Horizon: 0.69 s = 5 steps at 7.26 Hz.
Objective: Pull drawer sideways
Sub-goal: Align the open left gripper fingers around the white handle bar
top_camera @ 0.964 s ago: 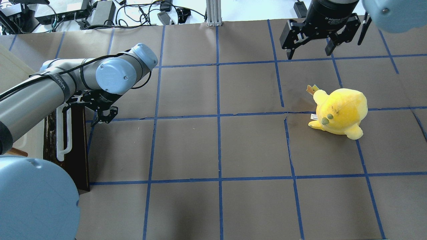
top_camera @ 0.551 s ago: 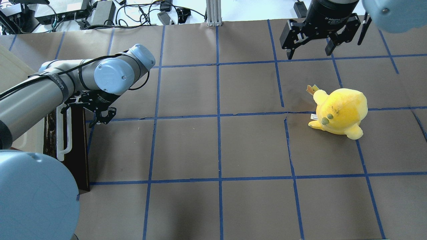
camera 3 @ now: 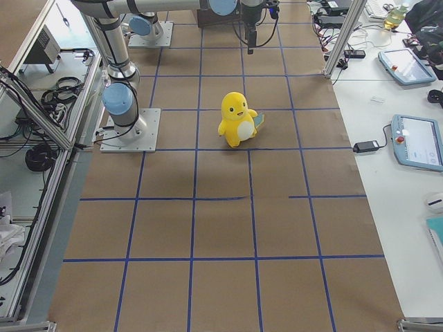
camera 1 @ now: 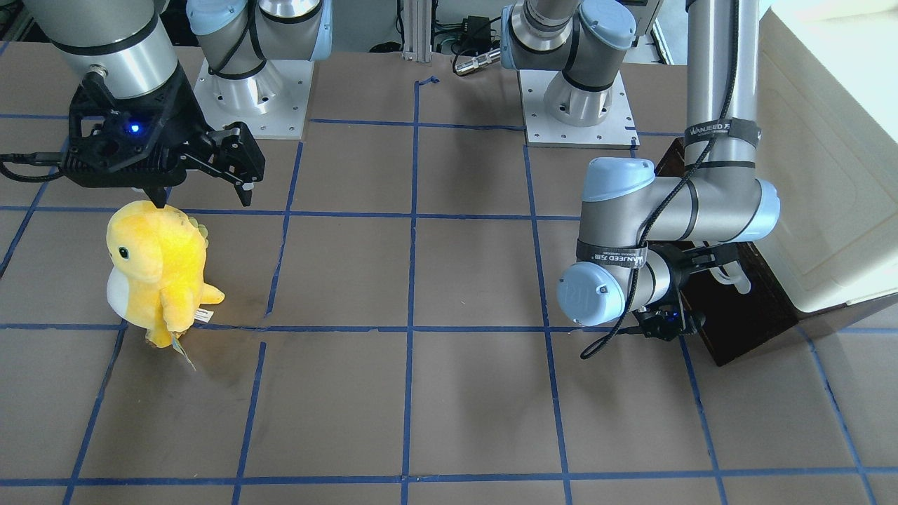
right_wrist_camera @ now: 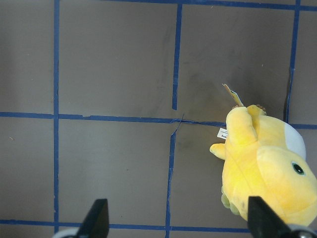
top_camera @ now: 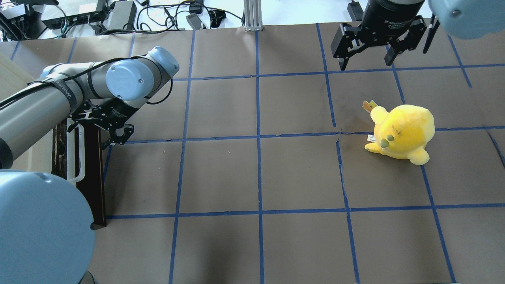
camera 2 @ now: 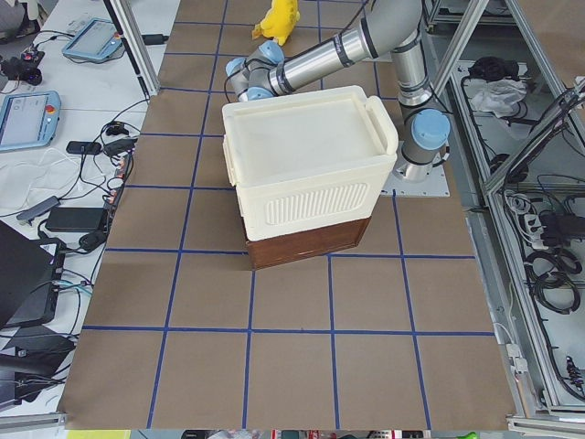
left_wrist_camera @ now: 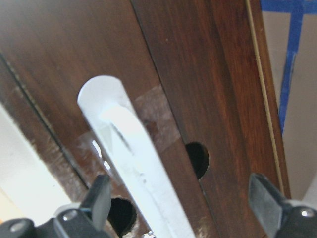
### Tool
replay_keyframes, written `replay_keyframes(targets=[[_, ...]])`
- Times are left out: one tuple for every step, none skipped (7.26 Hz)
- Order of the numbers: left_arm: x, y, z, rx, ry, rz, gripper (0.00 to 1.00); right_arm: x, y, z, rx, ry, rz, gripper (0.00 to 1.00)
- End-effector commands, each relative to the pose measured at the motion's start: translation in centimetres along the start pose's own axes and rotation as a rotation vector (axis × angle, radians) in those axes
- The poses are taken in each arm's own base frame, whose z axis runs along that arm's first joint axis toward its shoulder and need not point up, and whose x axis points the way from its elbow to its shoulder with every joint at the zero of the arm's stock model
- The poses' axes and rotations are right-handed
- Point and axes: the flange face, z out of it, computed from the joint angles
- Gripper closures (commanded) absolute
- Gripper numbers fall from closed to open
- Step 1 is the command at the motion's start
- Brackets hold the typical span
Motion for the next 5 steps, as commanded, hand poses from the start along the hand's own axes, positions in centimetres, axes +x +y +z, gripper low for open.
replay_keyframes(targets=[[-0.1, 0.1, -0.3, -0.022, -0.022, -0.008, 0.00, 0.0, 0.0, 0.0, 0.000, 0.000, 0.001, 0.00], [0.9, 0.3, 0.2, -0.032, -0.034, -0.030, 0.00, 0.0, 0.0, 0.0, 0.000, 0.000, 0.001, 0.00], [1.4, 0.6, 0.3, -0.034, -0.045, -0.040, 0.00, 0.0, 0.0, 0.0, 0.000, 0.000, 0.001, 0.00], [2.1, 0.5, 0.4, -0.029, -0.065, -0.036, 0.00, 0.0, 0.0, 0.0, 0.000, 0.000, 0.001, 0.00], [3.8, 0.0, 0.5, 0.001, -0.135, -0.015, 0.00, 0.0, 0.0, 0.0, 0.000, 0.000, 0.001, 0.00]])
